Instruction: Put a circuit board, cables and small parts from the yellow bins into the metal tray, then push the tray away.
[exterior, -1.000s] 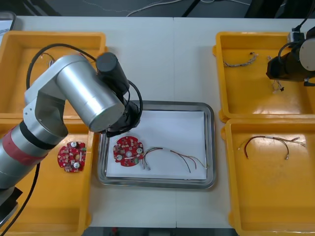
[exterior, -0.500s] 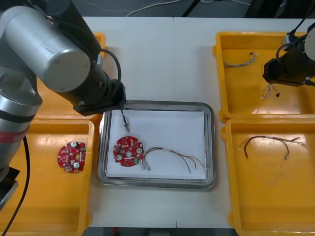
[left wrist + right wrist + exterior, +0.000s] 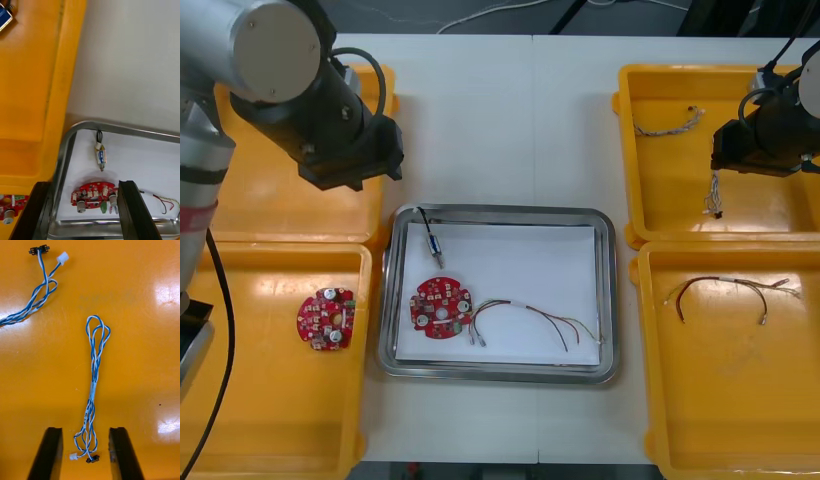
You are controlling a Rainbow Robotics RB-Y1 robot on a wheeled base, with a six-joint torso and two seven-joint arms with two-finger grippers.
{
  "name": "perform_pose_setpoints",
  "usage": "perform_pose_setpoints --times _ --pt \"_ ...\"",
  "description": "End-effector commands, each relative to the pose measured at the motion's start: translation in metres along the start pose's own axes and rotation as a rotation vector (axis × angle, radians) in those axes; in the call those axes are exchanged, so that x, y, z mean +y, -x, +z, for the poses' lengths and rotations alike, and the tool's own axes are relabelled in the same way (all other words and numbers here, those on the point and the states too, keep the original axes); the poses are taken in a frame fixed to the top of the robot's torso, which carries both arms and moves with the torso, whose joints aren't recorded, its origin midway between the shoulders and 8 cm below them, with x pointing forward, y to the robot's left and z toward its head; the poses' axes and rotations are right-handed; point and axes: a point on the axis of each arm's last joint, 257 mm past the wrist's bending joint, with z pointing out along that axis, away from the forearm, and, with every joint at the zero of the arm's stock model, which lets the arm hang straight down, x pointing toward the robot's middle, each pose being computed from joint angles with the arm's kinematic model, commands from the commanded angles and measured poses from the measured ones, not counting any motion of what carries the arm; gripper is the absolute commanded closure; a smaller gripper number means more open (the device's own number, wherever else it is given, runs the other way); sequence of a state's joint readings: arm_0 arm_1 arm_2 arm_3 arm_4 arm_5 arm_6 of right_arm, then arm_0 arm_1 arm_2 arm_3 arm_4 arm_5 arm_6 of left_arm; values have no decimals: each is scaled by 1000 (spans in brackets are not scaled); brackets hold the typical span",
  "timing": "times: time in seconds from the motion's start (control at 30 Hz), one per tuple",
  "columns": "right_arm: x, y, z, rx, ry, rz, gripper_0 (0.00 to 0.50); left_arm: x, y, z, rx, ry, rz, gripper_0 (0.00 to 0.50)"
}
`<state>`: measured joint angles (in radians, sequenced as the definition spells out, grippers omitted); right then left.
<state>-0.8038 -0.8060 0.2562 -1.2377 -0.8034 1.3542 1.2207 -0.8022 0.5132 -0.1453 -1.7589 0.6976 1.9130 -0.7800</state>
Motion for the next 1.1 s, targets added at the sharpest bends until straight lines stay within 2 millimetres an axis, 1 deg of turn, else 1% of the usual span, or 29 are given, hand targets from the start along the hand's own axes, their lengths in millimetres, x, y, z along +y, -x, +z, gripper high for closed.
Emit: perform_pose_setpoints --times 0.03,0.1,0.17,0.27,0.4,0.67,0.83,1.0,1.1 --pt "5 14 -15 -32 6 -41 0 16 45 -26 -71 44 177 0" --pt "3 15 -15 -33 0 -45 0 26 50 -22 -57 66 188 0" --pt "2 18 -17 -37 -11 -52 0 34 61 -18 -68 66 206 0" --pt "-3 19 -17 -20 -15 -40 0 45 74 -17 -81 52 222 0" --pt "-4 23 -15 2 -9 -23 0 63 82 -16 -71 36 219 0" --pt "7 30 -7 17 19 -6 0 96 98 -23 -86 28 221 0" --pt "16 35 3 3 34 2 0 104 108 -27 -119 45 207 0" --pt "16 31 13 4 34 7 0 107 122 -30 -174 59 197 0" --pt "17 29 18 4 25 -4 0 110 131 -26 -199 60 183 0"
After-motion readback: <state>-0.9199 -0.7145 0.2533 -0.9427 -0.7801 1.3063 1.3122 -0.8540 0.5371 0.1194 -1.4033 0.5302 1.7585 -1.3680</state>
